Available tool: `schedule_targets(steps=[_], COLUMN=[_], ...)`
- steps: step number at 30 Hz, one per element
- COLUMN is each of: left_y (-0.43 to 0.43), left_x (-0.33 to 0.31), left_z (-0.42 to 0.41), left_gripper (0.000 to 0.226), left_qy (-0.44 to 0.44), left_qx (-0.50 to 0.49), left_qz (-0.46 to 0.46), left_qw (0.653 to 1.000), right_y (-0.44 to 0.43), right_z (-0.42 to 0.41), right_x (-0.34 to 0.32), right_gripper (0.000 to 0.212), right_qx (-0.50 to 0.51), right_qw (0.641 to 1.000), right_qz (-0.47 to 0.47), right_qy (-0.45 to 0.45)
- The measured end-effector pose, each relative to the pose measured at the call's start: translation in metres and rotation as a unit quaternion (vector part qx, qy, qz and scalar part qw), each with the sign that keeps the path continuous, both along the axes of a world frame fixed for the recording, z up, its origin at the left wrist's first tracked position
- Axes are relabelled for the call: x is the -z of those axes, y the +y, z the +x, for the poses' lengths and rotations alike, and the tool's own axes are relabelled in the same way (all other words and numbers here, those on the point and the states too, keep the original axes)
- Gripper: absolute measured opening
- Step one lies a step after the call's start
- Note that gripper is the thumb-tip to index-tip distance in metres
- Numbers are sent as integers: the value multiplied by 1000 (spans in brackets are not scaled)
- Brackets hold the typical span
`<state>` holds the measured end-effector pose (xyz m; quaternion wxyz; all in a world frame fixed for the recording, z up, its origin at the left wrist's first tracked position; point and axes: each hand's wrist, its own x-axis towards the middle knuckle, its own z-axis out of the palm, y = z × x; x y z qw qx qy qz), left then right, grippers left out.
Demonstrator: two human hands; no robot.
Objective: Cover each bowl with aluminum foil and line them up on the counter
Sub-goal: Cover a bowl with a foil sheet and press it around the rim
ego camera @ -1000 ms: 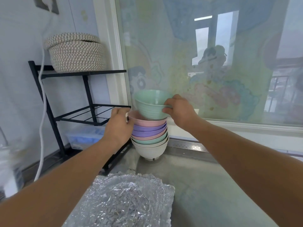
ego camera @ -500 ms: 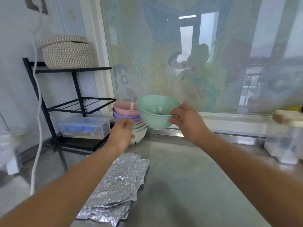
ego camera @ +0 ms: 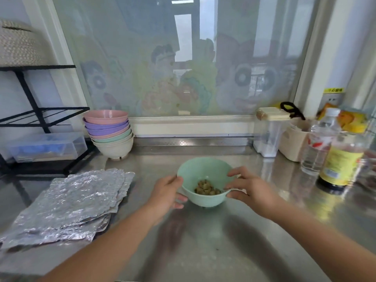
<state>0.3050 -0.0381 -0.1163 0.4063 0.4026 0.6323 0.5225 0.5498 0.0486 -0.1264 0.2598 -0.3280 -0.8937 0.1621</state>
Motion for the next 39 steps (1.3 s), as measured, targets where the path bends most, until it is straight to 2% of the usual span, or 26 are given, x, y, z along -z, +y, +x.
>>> schedule_targets(steps=[3,5,7,9,11,15,20,22,24,26,28,30,34,36,39], left_y=[2,1,1,2,1,-11,-23,-25,-27,-29,-33,-41,-67,-85,-111], left_x=[1,0,-3,-6,-6,-4,-5,-8,-11,-15,-20,-25,-33,-31,-18], left_z=[5,4,4,6,7,2,1,-1,-7,-20,-38,-60,-116,-149,-196], left_gripper=[9,8,11,11,12,18,22,21,19,19,17,14,14,11,8], left_qy=[3,15,25,21,13,4,6,8,15,20,23,26,61,132,299], left_qx=[-13,-5,0,-3,-7,-12,8,12,3,-17,-38,-65,-122,-147,-168], left_qz=[2,4,-3,-11,-15,-17,-16,-15,-13,-8,1,11,14,5,-30], left_qw=[1000,1000,1000,1000,1000,1000,1000,1000,1000,1000,999,998,991,980,939], right_y=[-11,-16,-13,-7,-6,-9,-14,-16,-18,-24,-31,-39,-53,-61,-70], right_z=[3,-3,-12,-23,-34,-37,-37,-37,-34,-36,-47,-67,-129,-169,-233], right_x=[-5,-10,-19,-27,-30,-26,-23,-27,-36,-47,-60,-72,-83,-81,-68], right_gripper=[63,73,63,41,42,33,32,34,36,32,31,34,34,30,30], right_qx=[34,86,161,209,225,233,238,251,290,335,335,297,173,111,27], right_qw=[984,942,898,872,864,869,871,885,928,938,939,953,985,993,998], right_qz=[-145,-260,-323,-365,-387,-377,-376,-353,-231,-69,19,40,13,1,-49], right_qy=[97,194,252,252,230,219,207,169,46,-64,-73,-50,26,33,15])
